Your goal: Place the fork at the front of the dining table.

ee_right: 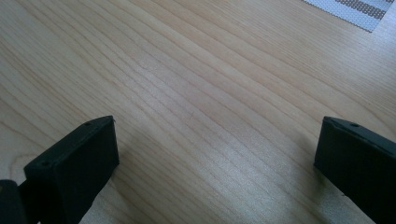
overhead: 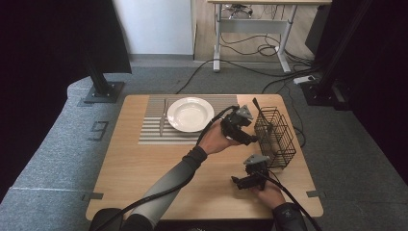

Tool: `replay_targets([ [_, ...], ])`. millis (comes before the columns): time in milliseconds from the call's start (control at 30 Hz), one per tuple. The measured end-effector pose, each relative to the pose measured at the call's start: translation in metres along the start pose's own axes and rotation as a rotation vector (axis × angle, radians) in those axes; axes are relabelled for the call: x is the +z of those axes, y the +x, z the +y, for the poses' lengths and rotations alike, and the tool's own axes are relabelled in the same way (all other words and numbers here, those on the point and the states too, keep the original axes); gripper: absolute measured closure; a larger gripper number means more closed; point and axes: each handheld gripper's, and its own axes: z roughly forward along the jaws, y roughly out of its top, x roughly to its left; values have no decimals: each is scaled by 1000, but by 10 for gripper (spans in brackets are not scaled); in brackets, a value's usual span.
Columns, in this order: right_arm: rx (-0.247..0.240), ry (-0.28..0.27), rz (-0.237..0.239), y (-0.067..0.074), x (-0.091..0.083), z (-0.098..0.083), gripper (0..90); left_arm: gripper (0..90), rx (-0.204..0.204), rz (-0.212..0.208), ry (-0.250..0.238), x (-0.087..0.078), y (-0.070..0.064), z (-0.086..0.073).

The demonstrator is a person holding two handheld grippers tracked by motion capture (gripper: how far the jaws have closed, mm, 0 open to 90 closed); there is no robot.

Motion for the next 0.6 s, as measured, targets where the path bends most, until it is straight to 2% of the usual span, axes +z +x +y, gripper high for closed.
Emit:
replay_targets([
  [100, -1, 0, 0, 0, 0, 0, 0, 360, -1, -29, -10, 10, -2, 8],
  [200, -1, -1, 3, 0, 0, 0, 0, 402, 2, -38, -11, 16, -3, 12],
  [367, -5, -2, 2, 0, 0, 0, 0, 492, 2, -67, 14, 32, -6, 17],
  [600, -9, -5, 5, -1, 0, 0, 0, 630, -4, -63, 38, 44, -8, 20],
])
